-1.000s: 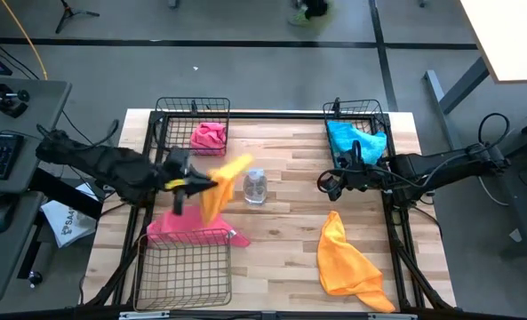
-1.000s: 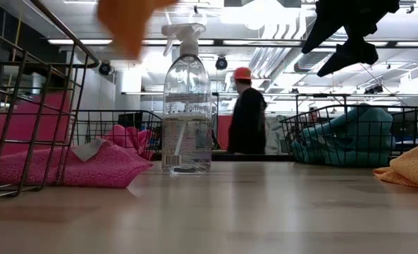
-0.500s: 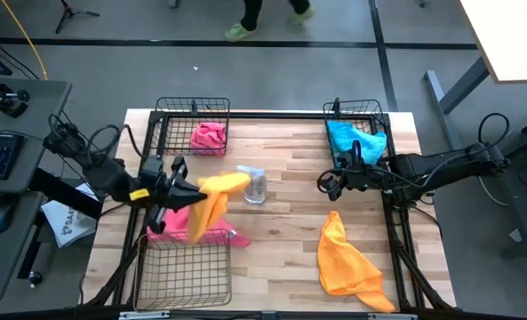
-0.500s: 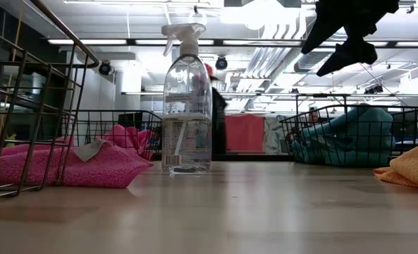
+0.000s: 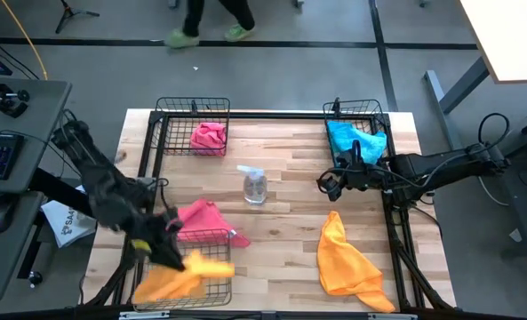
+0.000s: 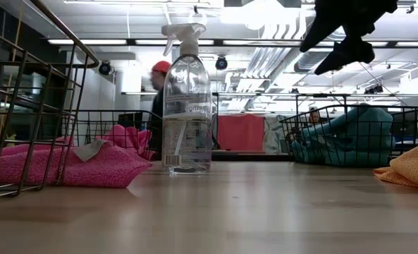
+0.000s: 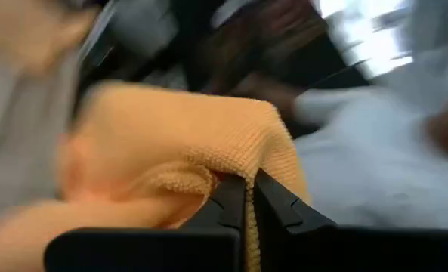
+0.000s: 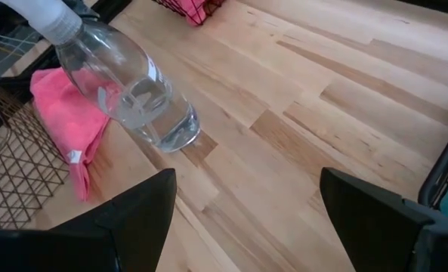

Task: Sort microfiber towel by color & place in baskets
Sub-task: Put the left yellow microfiber towel into the gold wire basket, then put the pink microfiber towel into the left black wire basket

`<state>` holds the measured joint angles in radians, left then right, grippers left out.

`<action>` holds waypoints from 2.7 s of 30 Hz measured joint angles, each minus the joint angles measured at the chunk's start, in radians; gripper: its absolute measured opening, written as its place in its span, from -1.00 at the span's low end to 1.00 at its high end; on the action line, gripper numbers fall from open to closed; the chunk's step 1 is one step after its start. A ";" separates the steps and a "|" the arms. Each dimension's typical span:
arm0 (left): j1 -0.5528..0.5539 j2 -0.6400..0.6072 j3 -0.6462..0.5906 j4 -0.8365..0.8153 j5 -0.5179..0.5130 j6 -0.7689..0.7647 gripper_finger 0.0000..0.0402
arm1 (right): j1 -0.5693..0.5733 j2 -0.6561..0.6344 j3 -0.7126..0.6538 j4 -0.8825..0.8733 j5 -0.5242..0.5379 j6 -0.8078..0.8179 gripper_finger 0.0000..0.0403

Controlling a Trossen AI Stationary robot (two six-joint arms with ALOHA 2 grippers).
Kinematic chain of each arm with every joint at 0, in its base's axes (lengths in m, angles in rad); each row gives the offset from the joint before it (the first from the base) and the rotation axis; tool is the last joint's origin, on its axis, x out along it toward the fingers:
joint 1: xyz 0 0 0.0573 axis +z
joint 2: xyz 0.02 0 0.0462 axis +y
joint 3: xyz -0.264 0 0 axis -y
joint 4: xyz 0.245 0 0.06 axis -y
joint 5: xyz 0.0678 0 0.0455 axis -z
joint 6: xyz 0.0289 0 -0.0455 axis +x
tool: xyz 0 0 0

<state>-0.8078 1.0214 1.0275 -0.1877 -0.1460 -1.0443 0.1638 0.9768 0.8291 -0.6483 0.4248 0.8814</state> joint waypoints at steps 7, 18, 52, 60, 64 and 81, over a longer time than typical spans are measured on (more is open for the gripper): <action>-0.094 0.148 -0.002 -0.487 -0.160 -0.338 -1.00 | 0.000 0.000 0.000 0.025 0.006 -0.015 0.60; -0.031 0.230 -0.001 -0.702 -0.112 -0.272 -1.00 | 0.000 0.000 0.000 0.032 0.008 -0.019 0.60; 0.474 0.166 0.115 -0.999 -0.083 0.328 0.20 | 0.000 0.000 0.000 0.032 -0.009 -0.015 0.60; 0.567 0.088 -0.197 -0.791 0.031 0.325 0.20 | 0.000 0.000 0.000 0.032 -0.008 0.009 0.60; 0.609 0.079 -0.288 -0.695 0.073 0.320 0.20 | 0.000 0.000 0.000 0.032 -0.008 0.009 0.60; 0.673 0.108 -0.506 -0.449 0.100 0.306 0.17 | 0.000 0.000 0.000 0.032 -0.004 0.009 0.60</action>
<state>-0.1349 1.1297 0.5210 -0.6371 -0.0461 -0.7388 0.1637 0.9768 0.8295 -0.6163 0.4210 0.8902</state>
